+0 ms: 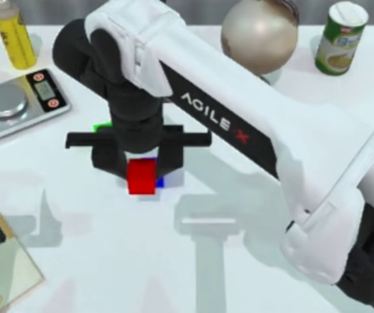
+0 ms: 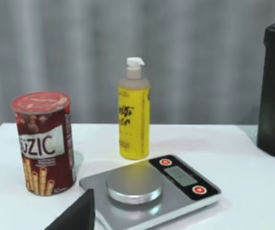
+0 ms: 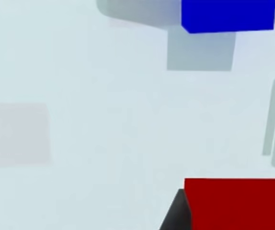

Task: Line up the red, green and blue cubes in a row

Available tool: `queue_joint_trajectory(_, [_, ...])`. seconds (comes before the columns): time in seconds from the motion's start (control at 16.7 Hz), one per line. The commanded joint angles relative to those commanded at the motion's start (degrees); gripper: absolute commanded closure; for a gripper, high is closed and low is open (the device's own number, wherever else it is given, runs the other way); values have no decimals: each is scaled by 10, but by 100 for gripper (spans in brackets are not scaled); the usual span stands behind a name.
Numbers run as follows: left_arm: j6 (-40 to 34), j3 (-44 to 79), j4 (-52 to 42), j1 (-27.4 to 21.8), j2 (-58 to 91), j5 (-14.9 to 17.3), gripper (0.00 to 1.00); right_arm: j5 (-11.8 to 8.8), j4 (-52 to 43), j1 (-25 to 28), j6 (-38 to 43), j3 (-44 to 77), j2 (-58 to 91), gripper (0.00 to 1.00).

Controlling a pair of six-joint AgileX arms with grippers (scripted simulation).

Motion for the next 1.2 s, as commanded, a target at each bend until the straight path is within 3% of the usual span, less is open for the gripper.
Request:
queue_joint_trajectory(0.36, [0, 0, 0, 0, 0, 0, 0, 0, -14, -2, 3, 41, 35, 100])
queue_joint_trajectory(0.9, [0, 0, 0, 0, 0, 0, 0, 3, -92, 2, 3, 320, 225, 100])
queue_joint_trajectory(1.2, [0, 0, 0, 0, 0, 0, 0, 4, -97, 2, 3, 337, 240, 100])
